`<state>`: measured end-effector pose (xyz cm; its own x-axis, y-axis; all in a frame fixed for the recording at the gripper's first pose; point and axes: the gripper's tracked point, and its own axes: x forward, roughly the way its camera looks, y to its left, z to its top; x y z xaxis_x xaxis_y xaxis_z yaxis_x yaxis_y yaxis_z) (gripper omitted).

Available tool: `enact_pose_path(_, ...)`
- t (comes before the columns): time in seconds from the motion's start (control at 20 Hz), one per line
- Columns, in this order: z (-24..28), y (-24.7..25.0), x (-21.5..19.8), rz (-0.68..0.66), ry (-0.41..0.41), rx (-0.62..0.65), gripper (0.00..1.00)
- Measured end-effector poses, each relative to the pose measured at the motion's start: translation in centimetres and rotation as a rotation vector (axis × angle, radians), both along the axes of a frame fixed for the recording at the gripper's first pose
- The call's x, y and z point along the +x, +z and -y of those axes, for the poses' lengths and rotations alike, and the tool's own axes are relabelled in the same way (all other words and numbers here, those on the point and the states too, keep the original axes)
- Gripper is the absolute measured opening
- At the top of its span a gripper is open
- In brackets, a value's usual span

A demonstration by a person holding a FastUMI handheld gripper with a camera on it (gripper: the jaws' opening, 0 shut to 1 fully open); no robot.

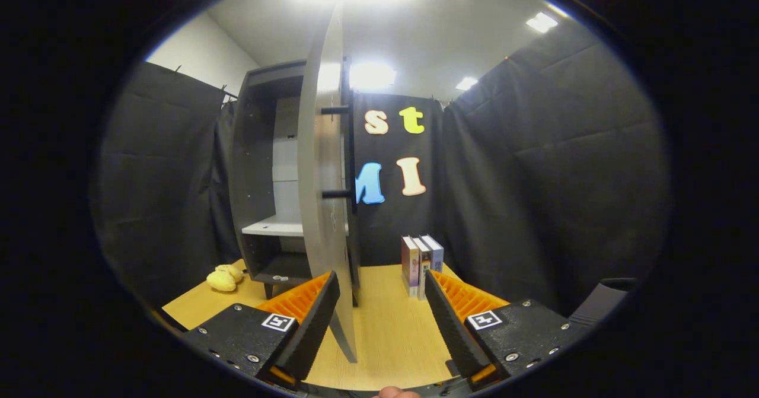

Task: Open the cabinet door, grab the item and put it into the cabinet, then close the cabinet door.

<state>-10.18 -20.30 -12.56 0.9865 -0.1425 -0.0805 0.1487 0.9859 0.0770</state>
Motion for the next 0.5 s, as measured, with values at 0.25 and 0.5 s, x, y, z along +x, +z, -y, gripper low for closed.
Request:
enact_pose_path(0.25, -7.1, -12.4, -3.3, -0.148, -0.031, 0.072, 0.9)
enact_pose_path(0.5, -17.3, -22.3, -1.9, -0.256, 0.069, 0.094, 0.9)
